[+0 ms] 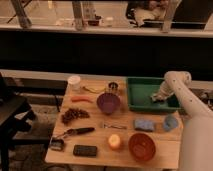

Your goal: Wipe tray with towel

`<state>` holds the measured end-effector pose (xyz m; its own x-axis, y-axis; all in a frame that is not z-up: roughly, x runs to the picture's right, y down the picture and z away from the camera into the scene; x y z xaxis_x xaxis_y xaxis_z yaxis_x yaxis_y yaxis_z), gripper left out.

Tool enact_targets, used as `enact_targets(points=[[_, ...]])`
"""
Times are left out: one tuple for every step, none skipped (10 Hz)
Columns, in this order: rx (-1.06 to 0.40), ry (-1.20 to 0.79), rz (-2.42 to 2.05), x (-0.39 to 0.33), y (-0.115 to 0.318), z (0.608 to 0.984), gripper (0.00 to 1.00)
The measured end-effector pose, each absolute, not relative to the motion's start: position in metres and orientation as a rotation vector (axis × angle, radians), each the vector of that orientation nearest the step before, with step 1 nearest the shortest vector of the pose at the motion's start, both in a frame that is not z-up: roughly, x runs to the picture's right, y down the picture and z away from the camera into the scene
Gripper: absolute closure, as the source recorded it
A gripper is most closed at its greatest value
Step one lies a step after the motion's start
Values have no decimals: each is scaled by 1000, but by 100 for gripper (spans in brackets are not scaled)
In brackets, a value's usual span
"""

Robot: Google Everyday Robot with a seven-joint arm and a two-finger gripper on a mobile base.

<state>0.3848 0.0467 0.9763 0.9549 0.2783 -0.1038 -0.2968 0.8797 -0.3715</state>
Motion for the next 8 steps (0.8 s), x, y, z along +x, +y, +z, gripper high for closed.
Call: enact_targets(points=[[-394,46,297,385,46,981,100],[-385,35,289,384,45,986,100],[-348,3,270,381,40,989,100],[-294,-23,251,379,36,990,100],[-243,-36,232,380,32,988,100],[-204,-53,221,377,27,988,100],[-182,-68,207,371,23,989,100],[-169,-78,197,365,19,991,100]])
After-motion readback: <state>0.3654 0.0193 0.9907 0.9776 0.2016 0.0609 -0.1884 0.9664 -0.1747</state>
